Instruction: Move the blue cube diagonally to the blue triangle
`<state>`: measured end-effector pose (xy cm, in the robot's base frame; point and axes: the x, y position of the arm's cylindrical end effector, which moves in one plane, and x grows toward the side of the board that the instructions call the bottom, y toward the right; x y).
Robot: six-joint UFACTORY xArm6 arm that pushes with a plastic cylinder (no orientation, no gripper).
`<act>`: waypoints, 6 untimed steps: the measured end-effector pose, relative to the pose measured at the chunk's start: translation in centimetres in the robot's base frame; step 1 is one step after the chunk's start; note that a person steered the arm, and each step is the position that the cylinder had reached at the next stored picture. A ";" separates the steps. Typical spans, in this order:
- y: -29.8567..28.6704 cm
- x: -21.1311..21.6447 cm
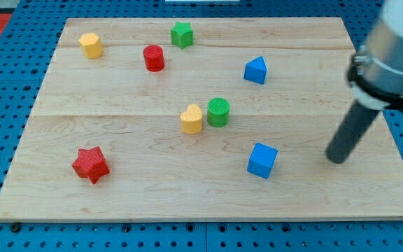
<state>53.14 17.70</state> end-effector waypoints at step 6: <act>-6.1 -2.9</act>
